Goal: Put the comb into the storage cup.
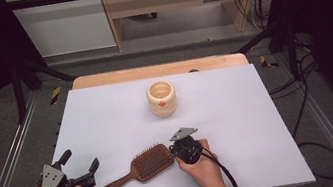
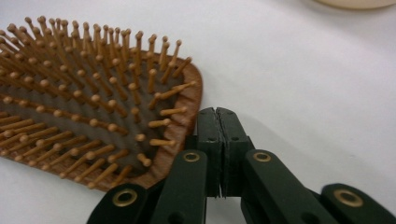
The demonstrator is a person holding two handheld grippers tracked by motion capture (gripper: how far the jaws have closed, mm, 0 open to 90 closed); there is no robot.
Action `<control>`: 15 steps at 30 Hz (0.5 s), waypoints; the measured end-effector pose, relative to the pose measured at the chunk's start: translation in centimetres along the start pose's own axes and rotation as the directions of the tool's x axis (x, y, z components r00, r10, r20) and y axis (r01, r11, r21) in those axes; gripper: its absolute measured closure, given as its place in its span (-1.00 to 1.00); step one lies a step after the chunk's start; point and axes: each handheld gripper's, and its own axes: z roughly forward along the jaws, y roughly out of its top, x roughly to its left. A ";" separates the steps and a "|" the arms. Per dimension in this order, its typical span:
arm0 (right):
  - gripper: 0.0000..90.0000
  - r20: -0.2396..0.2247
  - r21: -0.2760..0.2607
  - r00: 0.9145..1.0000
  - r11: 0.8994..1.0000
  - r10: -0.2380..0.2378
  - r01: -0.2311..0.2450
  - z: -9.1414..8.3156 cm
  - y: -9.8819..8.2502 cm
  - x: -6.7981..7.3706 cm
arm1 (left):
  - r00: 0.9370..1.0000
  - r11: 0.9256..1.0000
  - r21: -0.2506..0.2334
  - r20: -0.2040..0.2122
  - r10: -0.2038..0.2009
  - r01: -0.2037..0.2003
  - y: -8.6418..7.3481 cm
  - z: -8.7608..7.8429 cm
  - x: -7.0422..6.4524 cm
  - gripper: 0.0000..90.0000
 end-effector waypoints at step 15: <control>0.18 0.160 -0.182 0.987 0.982 -0.022 0.052 -6.2 -3.0 -4.7 | 1.000 1.000 0.001 0.005 -0.011 0.011 0.0 -0.3 -0.2 -0.94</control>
